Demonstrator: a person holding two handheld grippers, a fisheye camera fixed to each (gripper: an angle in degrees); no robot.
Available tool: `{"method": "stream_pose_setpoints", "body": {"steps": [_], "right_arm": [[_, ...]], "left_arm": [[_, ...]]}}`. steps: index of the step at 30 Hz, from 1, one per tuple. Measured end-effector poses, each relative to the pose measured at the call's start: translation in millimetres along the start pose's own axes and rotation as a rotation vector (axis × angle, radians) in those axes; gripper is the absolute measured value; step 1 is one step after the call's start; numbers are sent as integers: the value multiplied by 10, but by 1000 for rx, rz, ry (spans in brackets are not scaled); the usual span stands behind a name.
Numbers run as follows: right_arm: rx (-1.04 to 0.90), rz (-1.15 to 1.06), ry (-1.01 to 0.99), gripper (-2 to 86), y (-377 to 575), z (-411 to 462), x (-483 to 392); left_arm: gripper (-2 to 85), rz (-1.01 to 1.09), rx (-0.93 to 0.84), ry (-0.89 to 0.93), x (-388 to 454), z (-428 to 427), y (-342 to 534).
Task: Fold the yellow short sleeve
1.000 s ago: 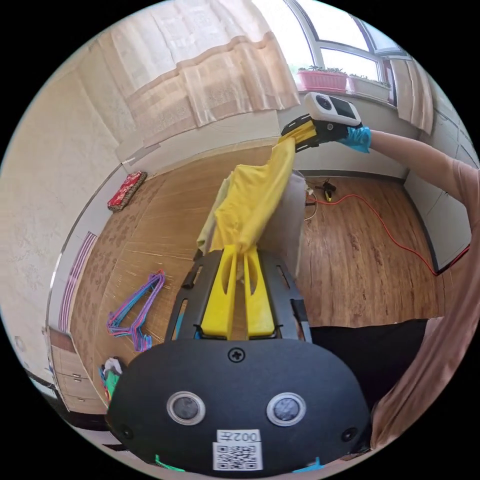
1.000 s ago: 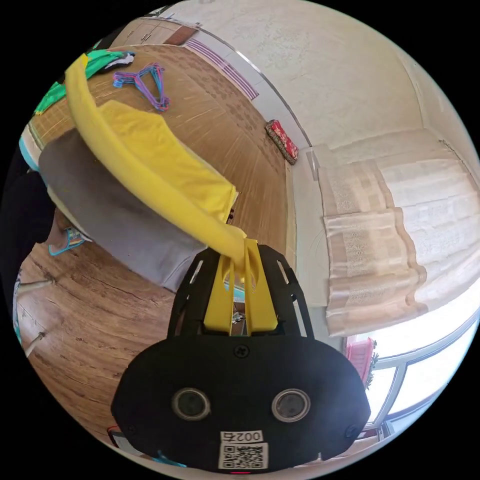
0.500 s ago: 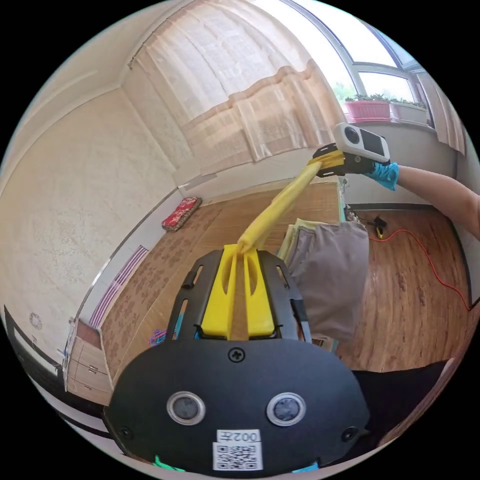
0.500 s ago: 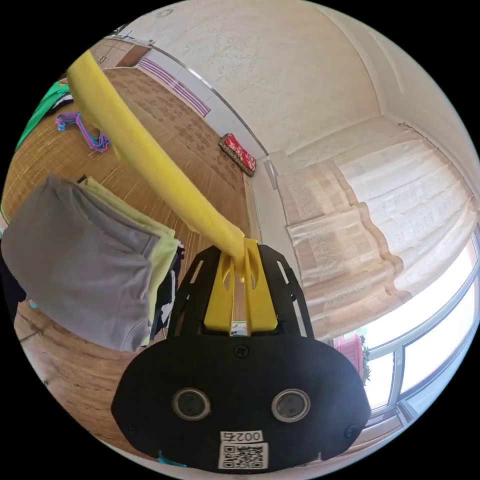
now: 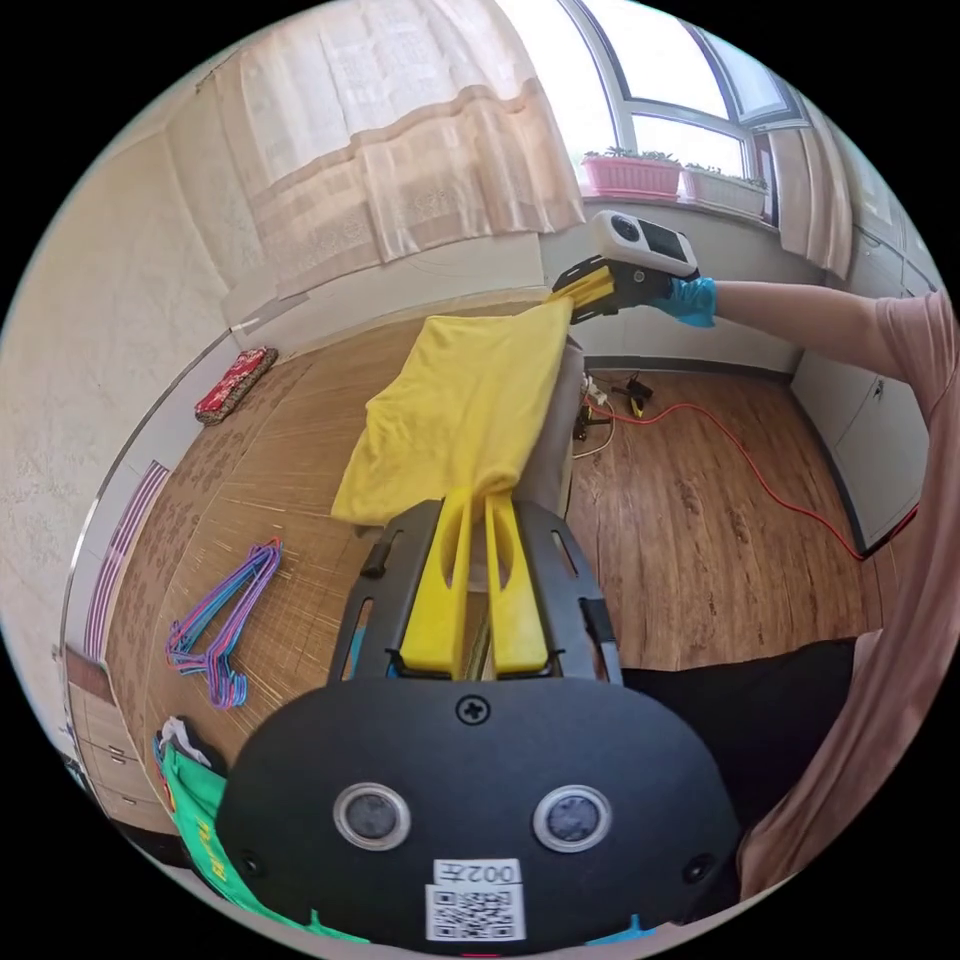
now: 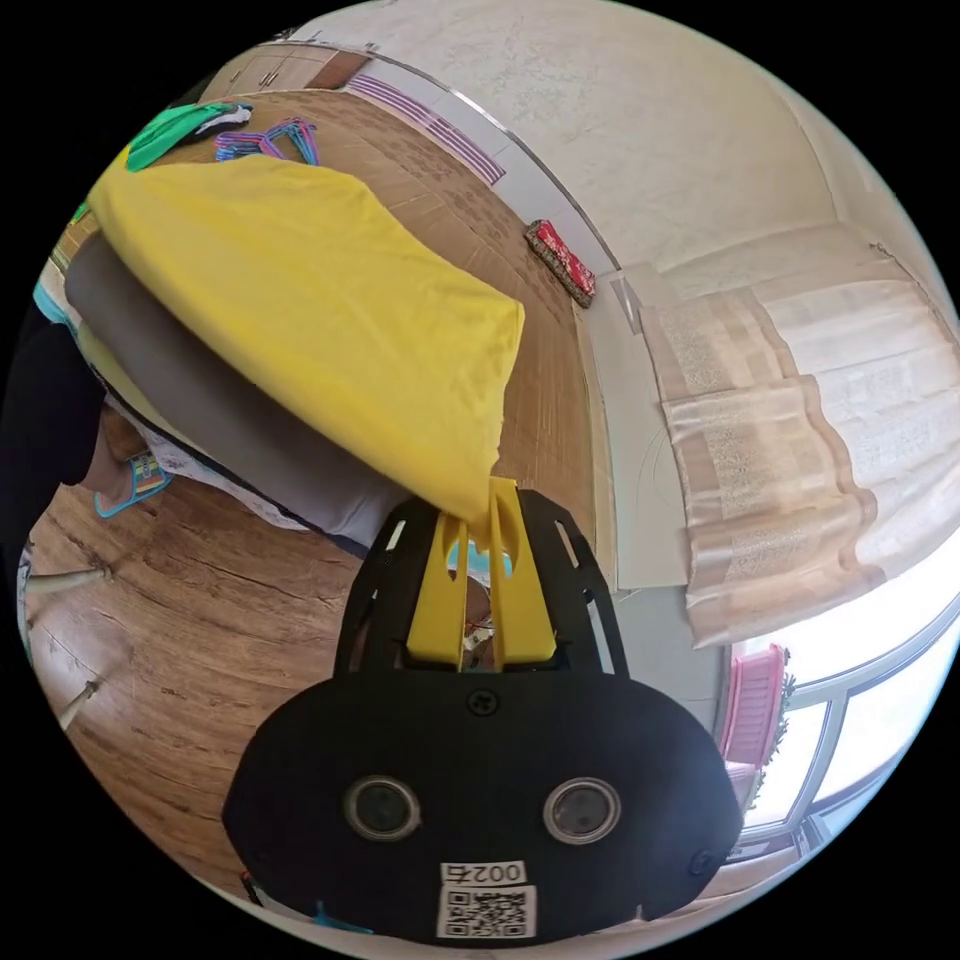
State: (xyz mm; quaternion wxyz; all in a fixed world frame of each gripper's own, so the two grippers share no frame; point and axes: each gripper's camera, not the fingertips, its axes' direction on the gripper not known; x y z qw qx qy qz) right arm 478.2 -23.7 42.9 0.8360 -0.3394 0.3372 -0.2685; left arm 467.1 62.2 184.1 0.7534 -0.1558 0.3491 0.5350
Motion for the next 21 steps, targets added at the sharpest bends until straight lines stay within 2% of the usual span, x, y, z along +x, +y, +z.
{"method": "stream_pose_setpoints", "body": {"steps": [10,16,21], "right_arm": [[-123,88,-98,-1,481,107,85],[-63,238,-207,-6,545,-214,251],[27,261,-298,-8,461,-660,152]], "left_arm": [[-13,-117,-77,72,-97,16,621],[-14,-211,-69,116,-140,-48,893],[-13,-269,-64,122,-72,-185,1144]]}}
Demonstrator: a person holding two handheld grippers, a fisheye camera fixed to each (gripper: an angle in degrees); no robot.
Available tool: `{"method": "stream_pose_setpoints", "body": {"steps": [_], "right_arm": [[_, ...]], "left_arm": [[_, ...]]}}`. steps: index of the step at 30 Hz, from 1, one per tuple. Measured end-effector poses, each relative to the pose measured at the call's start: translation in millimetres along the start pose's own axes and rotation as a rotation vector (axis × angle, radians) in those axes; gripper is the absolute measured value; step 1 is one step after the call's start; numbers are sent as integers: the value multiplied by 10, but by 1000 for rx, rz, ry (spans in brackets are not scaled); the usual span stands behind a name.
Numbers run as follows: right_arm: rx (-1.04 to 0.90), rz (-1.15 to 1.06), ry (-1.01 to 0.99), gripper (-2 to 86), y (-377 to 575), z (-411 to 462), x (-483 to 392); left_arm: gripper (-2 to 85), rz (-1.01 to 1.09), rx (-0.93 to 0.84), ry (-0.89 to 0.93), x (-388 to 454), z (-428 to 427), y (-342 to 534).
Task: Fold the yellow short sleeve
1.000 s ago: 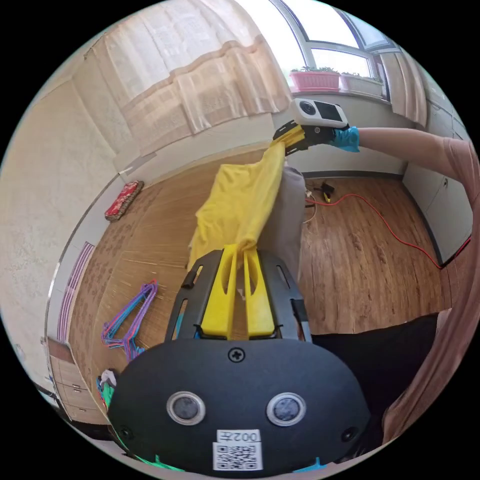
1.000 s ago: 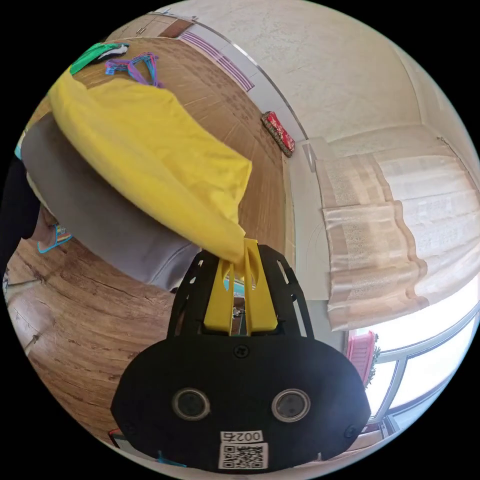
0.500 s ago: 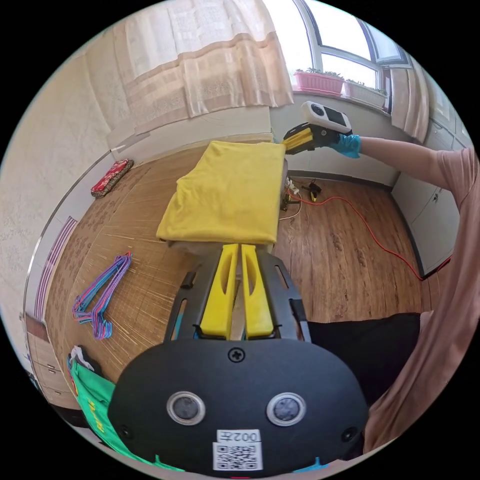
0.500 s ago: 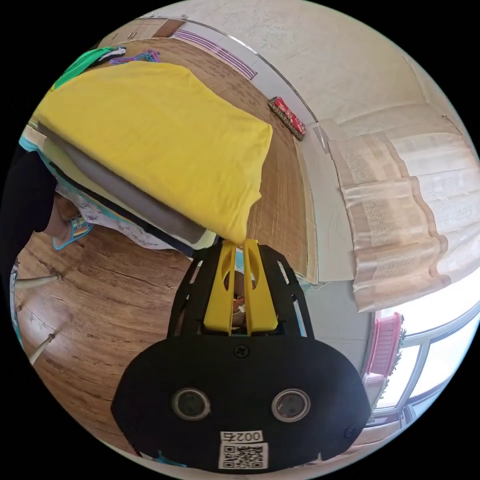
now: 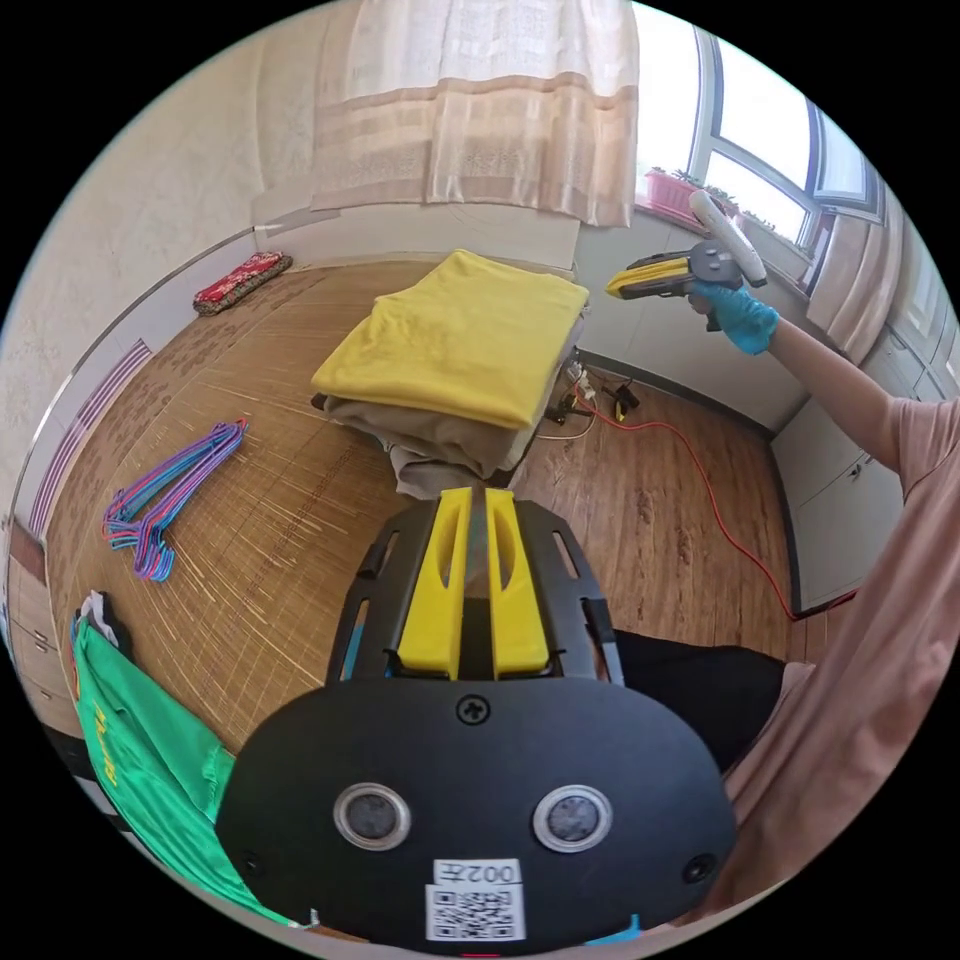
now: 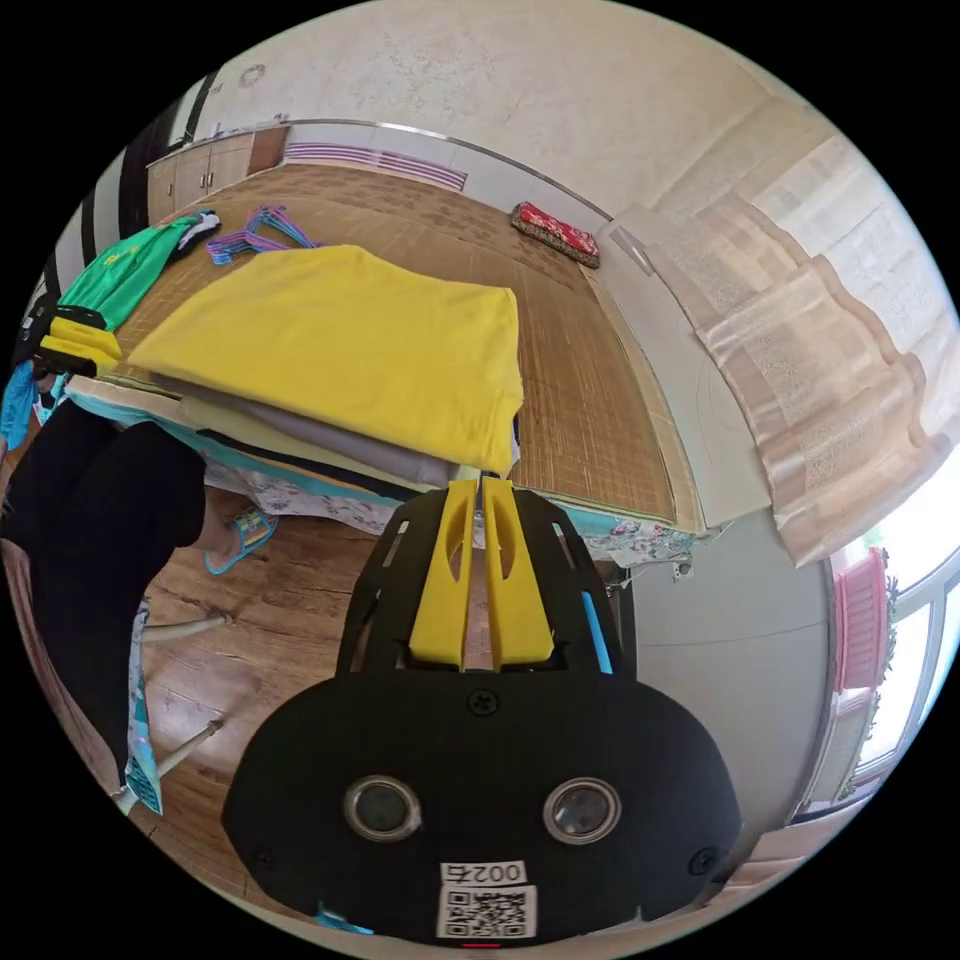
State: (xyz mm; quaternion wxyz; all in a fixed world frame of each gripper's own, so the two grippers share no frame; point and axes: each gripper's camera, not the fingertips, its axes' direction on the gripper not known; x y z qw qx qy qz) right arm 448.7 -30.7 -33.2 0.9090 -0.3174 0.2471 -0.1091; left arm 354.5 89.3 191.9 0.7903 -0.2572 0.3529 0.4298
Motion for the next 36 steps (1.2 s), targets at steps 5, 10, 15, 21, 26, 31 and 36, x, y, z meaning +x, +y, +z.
{"method": "stream_pose_setpoints", "body": {"steps": [5,10,15,21,26,31,36], "right_arm": [[86,-40,-164,-8,-122,-458,-540],[153,-90,-329,-9,-253,-783,-1210],[190,-155,-489,-9,-407,-973,-1970],[190,-241,-555,-6,-641,-1098,-2888],[202,-284,-599,-4,-811,-1235,-3540],[198,-277,-629,-2,-925,-1320,-3936],[191,-275,-661,5,-1087,-1355,-4191]], "left_arm": [[-13,-90,-15,-45,-44,-229,415],[-14,-174,-4,-101,-104,-507,888],[-13,-257,-21,-183,-153,-778,1410],[-12,-428,-4,-312,-224,-1123,2113],[-10,-550,12,-367,-277,-1372,2690],[-8,-642,18,-411,-353,-1514,3075],[8,-706,9,-443,-474,-1584,3303]]}}
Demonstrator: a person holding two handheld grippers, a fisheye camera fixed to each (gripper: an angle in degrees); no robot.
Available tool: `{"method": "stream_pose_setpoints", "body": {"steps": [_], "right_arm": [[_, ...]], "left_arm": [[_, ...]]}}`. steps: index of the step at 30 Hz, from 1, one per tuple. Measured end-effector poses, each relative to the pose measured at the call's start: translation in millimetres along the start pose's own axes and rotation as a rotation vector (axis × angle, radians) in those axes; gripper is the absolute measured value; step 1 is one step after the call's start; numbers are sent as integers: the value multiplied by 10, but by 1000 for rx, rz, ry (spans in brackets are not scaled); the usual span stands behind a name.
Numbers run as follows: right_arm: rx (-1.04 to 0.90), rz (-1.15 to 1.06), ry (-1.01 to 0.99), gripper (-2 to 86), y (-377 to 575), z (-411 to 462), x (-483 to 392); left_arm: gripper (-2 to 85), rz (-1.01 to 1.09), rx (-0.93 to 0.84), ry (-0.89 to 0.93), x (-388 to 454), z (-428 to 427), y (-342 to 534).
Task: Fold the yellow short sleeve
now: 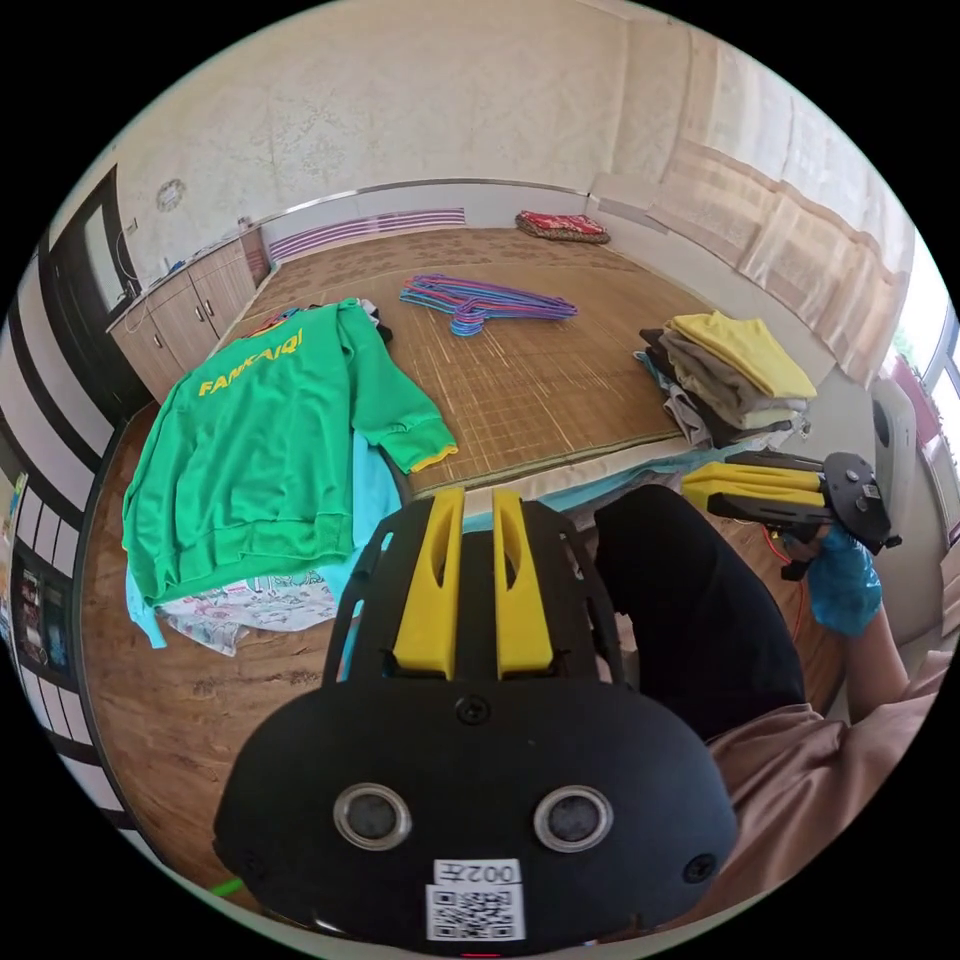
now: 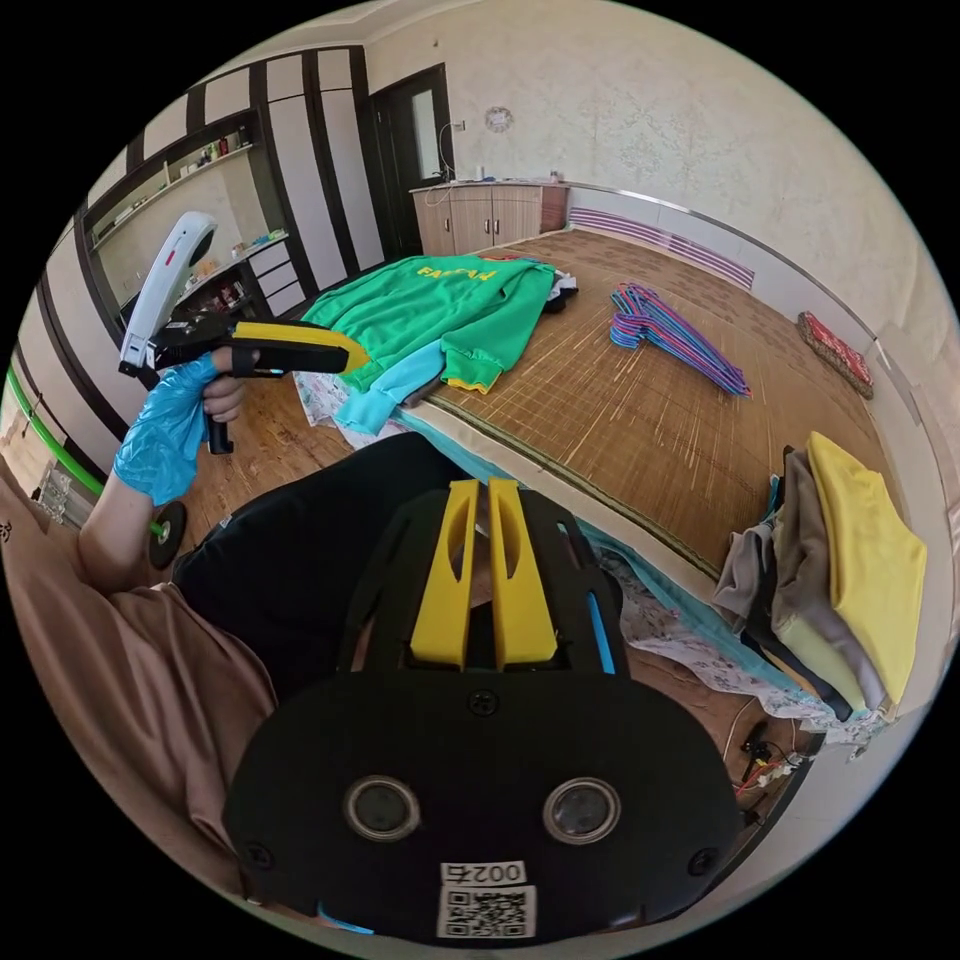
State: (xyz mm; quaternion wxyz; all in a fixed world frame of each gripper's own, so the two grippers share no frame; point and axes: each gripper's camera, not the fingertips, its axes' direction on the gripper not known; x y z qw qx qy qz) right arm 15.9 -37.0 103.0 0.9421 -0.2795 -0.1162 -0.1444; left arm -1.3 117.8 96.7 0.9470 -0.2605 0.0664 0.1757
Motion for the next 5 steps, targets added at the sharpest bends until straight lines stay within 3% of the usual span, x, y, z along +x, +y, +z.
{"method": "stream_pose_setpoints", "body": {"steps": [5], "right_arm": [[37,16,5,31,-262,174,-117]], "left_arm": [[17,-27,5,-32,-194,61,8]]}}
